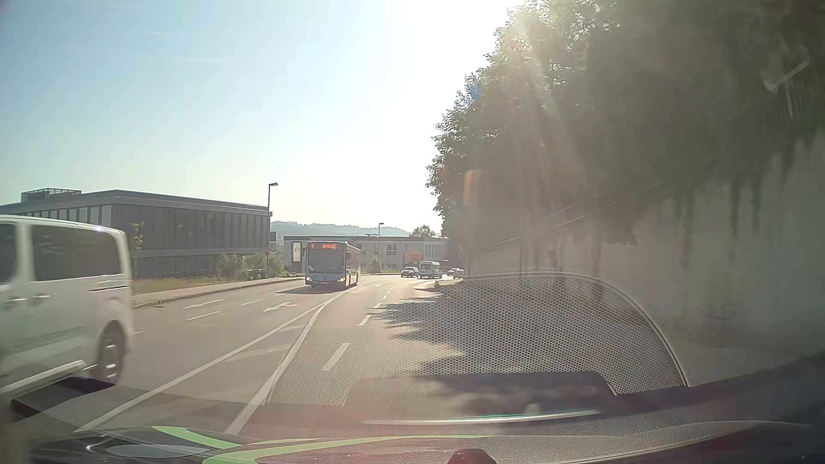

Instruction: Follow the waypoints while adhering to traffic rules and regulations

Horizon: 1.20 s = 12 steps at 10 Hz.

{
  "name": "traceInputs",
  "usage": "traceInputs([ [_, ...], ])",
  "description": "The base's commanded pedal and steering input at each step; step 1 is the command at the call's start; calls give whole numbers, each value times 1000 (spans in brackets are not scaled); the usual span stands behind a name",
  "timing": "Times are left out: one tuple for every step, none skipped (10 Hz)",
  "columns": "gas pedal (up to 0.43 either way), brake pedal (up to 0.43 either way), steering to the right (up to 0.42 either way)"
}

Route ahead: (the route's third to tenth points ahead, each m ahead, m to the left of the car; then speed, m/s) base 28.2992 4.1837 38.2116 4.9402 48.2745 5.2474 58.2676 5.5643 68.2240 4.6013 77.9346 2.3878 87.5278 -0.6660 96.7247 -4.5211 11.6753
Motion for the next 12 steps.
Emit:
traceInputs([
  [28, 0, -24],
  [28, 0, -21],
  [28, 0, -19],
  [28, 0, -17],
  [28, 0, -15],
  [28, 0, -14],
  [28, 0, -13],
  [28, 0, -13],
  [0, 0, -11],
  [0, 0, -9],
  [0, 0, -8],
  [0, 0, -7],
])
